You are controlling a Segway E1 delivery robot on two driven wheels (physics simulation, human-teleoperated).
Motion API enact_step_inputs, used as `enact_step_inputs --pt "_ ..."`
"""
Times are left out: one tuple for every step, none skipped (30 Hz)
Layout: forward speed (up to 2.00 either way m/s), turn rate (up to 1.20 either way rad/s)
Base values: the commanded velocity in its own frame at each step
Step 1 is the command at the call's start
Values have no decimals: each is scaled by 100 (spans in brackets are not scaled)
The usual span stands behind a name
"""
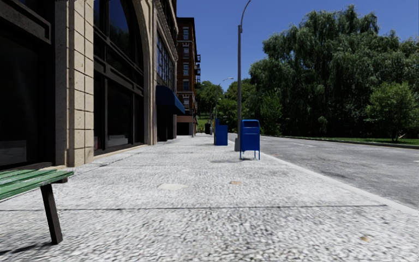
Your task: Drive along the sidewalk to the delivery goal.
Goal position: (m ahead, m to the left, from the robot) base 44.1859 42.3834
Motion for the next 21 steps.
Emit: enact_step_inputs --pt "200 14" --pt "200 17" --pt "200 20" --pt "200 20" --pt "200 23" --pt "200 25" --pt "200 26" --pt "200 26" --pt "200 26" --pt "200 26" --pt "200 26" --pt "200 26" --pt "200 26" --pt "200 26" --pt "200 26" --pt "200 26" --pt "200 26" --pt "200 26" --pt "200 26" --pt "200 26" --pt "200 26"
